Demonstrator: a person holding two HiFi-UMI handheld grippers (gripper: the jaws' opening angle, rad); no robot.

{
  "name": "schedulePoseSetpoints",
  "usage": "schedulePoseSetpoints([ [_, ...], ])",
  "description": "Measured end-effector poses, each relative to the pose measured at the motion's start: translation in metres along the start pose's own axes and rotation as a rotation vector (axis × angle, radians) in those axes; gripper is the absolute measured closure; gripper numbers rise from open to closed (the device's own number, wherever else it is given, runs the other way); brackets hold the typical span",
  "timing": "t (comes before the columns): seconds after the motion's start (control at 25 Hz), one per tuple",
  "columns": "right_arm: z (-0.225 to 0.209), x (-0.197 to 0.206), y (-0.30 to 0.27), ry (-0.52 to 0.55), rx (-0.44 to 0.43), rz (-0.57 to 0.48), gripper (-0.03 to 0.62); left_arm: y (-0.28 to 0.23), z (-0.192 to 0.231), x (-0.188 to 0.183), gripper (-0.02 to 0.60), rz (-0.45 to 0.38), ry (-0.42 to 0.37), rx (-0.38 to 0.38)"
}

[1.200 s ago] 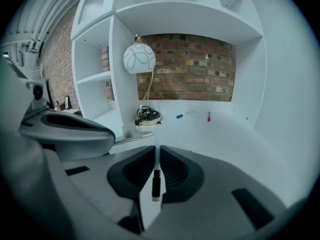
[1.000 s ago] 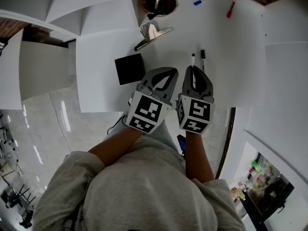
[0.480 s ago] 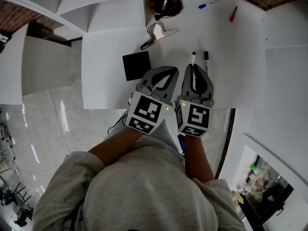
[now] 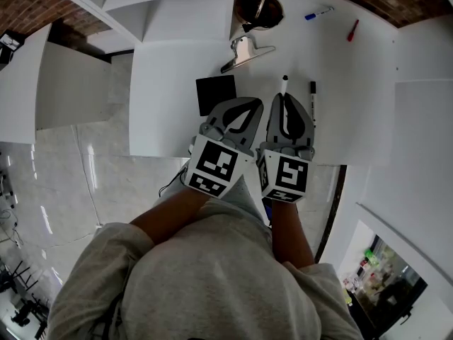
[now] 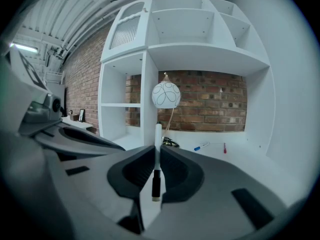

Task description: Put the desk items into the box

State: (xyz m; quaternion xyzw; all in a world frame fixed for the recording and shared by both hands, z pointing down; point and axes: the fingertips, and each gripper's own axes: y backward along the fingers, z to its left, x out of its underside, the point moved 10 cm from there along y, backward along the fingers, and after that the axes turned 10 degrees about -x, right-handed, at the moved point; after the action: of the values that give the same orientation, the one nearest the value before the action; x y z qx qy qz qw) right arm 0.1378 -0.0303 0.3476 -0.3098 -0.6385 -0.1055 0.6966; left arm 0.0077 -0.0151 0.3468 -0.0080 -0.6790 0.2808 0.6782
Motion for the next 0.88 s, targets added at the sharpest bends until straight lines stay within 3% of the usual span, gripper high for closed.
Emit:
schedulePoseSetpoints([
  [0.88, 0.056, -0.016, -0.03, 0.046, -0.174, -0.029, 0.548, 0.044, 0.046, 0.009, 0.572, -0.014, 0.049, -0.153],
])
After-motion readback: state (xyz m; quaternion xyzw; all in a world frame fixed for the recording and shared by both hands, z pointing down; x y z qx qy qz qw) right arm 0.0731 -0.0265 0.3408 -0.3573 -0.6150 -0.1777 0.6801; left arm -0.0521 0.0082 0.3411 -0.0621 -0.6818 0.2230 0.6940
